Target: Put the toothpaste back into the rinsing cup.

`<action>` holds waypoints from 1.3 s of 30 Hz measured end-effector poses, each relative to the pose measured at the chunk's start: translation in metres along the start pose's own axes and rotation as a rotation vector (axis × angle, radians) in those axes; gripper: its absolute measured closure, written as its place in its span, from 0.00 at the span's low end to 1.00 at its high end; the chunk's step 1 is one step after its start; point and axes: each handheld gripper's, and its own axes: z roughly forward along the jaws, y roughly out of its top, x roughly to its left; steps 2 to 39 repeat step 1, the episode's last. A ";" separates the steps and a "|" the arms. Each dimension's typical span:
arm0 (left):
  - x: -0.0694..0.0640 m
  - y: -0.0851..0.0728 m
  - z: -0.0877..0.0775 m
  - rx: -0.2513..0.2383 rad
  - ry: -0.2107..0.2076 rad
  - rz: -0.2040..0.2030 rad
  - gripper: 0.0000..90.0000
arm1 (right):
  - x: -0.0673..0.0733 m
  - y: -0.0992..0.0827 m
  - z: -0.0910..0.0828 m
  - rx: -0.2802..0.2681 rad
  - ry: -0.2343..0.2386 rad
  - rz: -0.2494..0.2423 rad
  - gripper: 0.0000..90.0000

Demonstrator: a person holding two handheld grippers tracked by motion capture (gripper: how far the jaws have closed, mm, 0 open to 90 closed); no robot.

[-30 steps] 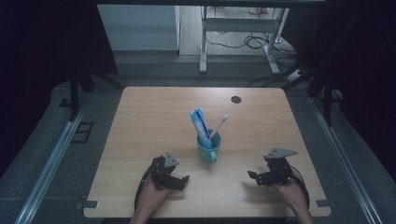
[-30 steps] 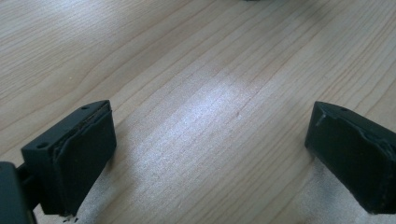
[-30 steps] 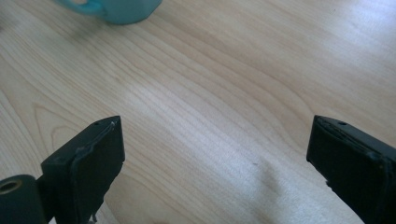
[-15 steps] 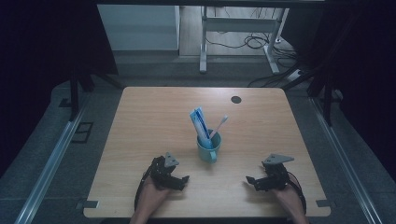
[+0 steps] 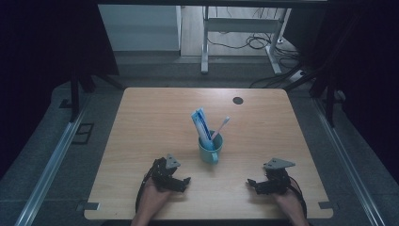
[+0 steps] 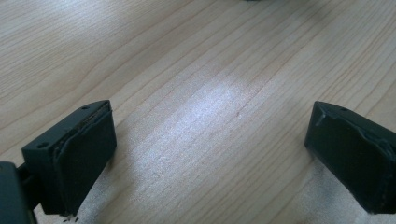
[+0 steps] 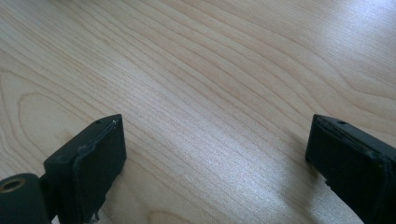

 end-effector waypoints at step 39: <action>0.000 0.000 0.000 0.000 0.000 0.000 0.02 | 0.000 0.000 0.000 0.000 0.000 0.000 0.05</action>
